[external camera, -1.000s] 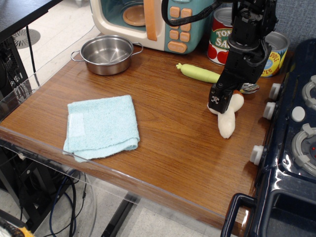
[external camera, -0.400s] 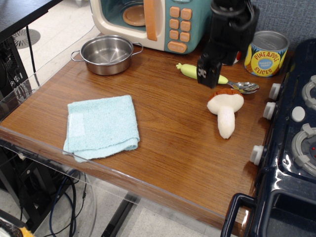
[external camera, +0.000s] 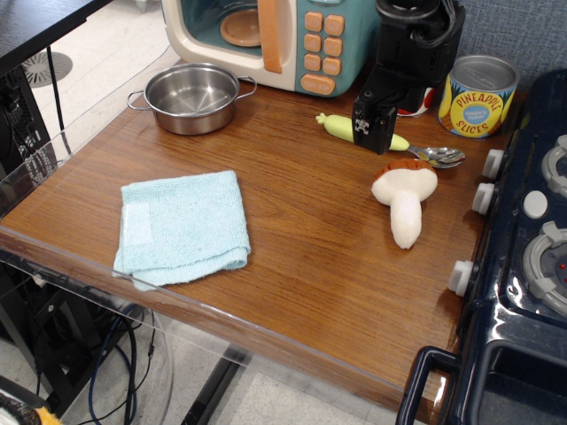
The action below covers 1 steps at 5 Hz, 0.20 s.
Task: Move the mushroom to the right of the cloth.
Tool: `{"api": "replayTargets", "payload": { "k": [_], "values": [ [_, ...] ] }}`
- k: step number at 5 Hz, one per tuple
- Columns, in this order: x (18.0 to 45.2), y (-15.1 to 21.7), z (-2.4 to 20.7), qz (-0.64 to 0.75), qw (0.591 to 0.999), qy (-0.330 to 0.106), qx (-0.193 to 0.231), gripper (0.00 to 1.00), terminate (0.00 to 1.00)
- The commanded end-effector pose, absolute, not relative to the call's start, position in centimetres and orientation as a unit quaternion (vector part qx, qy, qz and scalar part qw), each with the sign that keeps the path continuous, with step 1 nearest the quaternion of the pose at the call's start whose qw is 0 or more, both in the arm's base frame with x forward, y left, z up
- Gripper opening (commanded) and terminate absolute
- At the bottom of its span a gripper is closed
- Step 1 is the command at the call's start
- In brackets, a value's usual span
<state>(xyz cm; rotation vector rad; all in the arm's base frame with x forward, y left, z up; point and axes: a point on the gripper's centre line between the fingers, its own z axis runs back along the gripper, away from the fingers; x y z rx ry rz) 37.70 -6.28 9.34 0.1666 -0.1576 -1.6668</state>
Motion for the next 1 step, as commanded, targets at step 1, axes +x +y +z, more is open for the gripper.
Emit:
{"api": "replayTargets", "payload": {
  "k": [1],
  "values": [
    [37.0,-6.56,12.06,-0.736,0.664,-0.095,0.095,1.0,1.0]
  ]
}}
